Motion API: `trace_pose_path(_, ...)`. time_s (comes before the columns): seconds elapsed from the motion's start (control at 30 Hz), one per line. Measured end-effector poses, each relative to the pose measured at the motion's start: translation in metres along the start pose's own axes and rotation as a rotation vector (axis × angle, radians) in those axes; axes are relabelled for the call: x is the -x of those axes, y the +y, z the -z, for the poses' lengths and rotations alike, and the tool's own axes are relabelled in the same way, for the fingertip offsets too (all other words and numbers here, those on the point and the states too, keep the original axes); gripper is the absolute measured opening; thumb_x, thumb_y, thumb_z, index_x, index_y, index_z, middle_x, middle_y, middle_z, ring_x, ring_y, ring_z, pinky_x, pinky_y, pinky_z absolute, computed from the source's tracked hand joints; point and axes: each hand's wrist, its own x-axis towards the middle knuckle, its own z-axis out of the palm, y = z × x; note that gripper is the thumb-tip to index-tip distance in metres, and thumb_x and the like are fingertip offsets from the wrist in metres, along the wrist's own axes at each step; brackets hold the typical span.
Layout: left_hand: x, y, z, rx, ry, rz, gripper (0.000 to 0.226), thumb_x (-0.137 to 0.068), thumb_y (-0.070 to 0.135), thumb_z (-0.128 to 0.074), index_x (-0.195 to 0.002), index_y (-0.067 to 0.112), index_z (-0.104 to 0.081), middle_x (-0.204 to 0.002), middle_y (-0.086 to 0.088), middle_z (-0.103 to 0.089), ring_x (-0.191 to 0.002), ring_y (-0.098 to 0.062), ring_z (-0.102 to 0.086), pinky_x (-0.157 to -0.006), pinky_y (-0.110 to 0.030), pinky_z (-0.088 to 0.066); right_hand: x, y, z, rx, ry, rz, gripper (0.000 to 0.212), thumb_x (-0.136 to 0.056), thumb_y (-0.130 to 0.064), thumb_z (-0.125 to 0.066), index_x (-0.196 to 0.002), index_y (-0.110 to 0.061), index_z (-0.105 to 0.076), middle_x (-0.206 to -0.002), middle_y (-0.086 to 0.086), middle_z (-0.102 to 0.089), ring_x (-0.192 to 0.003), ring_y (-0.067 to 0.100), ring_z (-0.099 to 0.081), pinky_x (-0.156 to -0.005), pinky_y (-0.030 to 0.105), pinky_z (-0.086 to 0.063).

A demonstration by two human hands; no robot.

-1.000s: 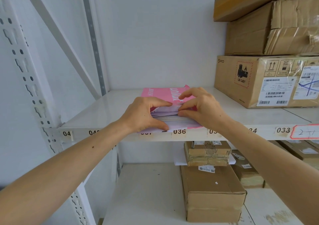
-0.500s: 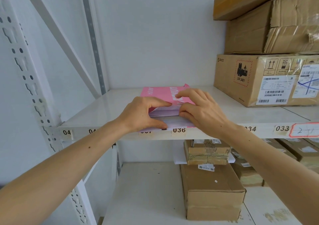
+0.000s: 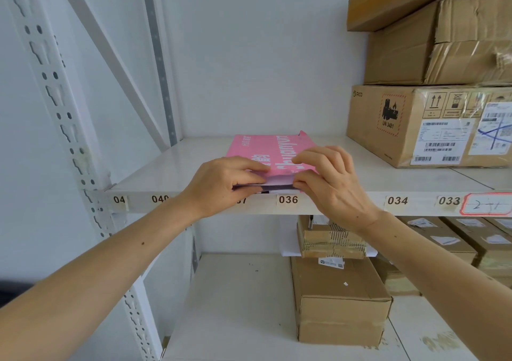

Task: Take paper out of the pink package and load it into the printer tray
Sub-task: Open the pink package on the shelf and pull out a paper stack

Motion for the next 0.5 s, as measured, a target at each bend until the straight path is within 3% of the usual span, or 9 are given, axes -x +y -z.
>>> trace_pose_path(0.17, 0.012, 0.009, -0.002, -0.076, 0.125, -0.082, 0.013, -0.088, 0.019, -0.066, -0.094, 0.012, -0.076, -0.108, 0.0, -0.074, -0.098, -0.016, -0.07, -0.071, -0.037, -0.058, 0.002, -0.008, 0.008, -0.023, 0.029, -0.003, 0.011, -0.09, -0.013, -0.067, -0.082, -0.007, -0.069, -0.115, 0.001, -0.051, -0.105, 0.025, -0.052, -0.093, 0.037, -0.037)
trace_pose_path(0.3, 0.021, 0.02, -0.003, -0.078, 0.131, -0.082, 0.018, -0.09, 0.022, -0.063, -0.095, 0.013, -0.077, -0.105, 0.002, -0.075, -0.095, -0.013, -0.071, -0.069, -0.035, -0.059, 0.007, -0.015, 0.017, -0.019, 0.026, -0.009, 0.008, -0.088, -0.008, -0.068, -0.081, -0.005, -0.069, -0.102, 0.009, -0.067, -0.1, 0.025, -0.052, -0.088, 0.036, -0.037)
trace_pose_path(0.5, 0.035, 0.036, 0.0, -0.065, 0.147, -0.067, 0.017, -0.089, 0.025, -0.064, -0.095, 0.018, -0.078, -0.102, 0.007, -0.075, -0.093, -0.008, -0.071, -0.062, -0.03, -0.059, 0.014, -0.029, 0.032, -0.039, -0.015, -0.023, 0.014, -0.092, -0.013, -0.064, -0.081, -0.007, -0.07, -0.099, 0.008, -0.067, -0.097, 0.023, -0.054, -0.087, 0.036, -0.038)
